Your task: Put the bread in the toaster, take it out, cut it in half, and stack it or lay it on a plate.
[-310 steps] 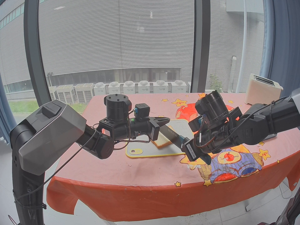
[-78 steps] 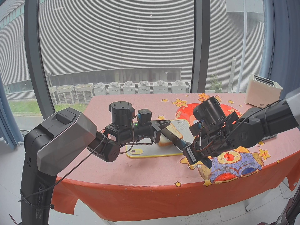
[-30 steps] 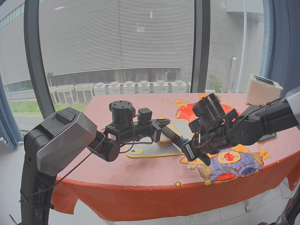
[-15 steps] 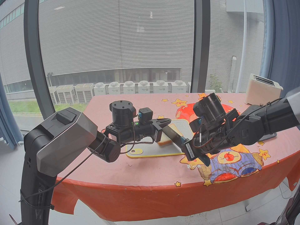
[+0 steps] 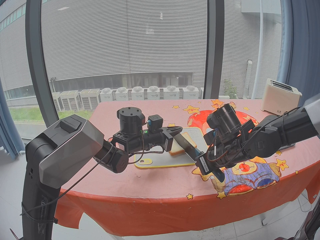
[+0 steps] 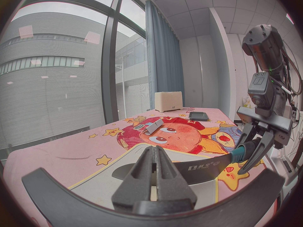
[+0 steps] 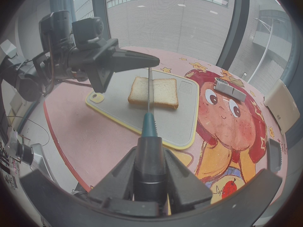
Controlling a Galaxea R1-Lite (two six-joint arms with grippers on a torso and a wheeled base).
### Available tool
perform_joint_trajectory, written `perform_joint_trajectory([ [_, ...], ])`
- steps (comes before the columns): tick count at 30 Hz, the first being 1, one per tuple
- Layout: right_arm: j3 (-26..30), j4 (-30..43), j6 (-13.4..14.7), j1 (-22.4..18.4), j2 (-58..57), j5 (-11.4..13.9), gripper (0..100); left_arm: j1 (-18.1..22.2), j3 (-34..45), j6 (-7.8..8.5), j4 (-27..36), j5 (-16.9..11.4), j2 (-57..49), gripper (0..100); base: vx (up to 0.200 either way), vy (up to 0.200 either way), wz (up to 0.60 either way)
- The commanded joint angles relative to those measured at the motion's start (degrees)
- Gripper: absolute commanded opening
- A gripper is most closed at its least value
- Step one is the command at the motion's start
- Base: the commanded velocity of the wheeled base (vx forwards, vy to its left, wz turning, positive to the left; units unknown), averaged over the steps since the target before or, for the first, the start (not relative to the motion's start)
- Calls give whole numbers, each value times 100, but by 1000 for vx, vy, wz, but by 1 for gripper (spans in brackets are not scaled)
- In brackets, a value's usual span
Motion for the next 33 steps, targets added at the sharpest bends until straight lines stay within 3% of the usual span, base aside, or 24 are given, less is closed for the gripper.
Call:
perform_joint_trajectory([
  [1, -137, -5, 2, 26, -34, 3, 0, 1, 10, 6, 18, 0, 21, 0, 0, 0, 0],
  [10, -313, 373, 37, -27, -43, 12, 0, 1, 18, 6, 27, 0, 21, 0, 0, 0, 0],
  [14, -172, 452, 222, 26, -17, 20, 0, 1, 10, 6, 0, 0, 13, 0, 0, 0, 0],
  [19, -31, 417, 239, 78, 19, 12, 0, 9, 27, 6, -8, 0, -23, 0, 0, 0, 0],
  [26, -453, 469, 222, 52, -43, 12, 0, 9, 27, 6, 27, 0, 21, 0, 0, 0, 0],
  [33, -480, 469, 222, 8, -43, 12, 0, 9, 36, 6, 35, 0, 21, 0, 0, 0, 0],
])
